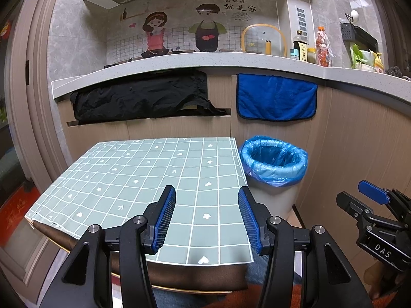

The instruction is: Collect trash

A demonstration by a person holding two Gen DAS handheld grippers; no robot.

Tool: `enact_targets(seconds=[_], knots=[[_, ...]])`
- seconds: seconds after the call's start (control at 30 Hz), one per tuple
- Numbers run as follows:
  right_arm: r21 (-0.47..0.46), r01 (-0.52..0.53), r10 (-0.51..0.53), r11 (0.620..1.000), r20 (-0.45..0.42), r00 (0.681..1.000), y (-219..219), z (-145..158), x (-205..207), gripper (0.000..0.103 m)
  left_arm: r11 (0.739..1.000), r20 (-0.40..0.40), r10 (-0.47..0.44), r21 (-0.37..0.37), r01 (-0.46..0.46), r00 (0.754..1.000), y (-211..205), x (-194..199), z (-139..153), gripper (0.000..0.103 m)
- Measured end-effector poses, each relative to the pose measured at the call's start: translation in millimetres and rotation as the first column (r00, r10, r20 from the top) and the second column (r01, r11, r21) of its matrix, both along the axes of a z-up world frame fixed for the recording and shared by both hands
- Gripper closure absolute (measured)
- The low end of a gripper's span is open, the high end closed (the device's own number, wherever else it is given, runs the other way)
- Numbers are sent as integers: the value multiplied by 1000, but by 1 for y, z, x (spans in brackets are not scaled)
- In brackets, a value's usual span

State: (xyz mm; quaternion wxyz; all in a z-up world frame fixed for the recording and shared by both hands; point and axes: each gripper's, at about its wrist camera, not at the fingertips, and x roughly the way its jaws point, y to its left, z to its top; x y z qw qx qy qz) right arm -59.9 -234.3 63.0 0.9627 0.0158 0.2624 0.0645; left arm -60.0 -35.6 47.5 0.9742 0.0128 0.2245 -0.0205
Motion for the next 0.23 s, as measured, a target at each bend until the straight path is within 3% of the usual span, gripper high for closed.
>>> enact_targets(seconds=[0.23], knots=[[-1,2,-2,1000,-1,1000,0,1,-1,42,1000,5,-10,5,10,1000,0,-1,1,49]])
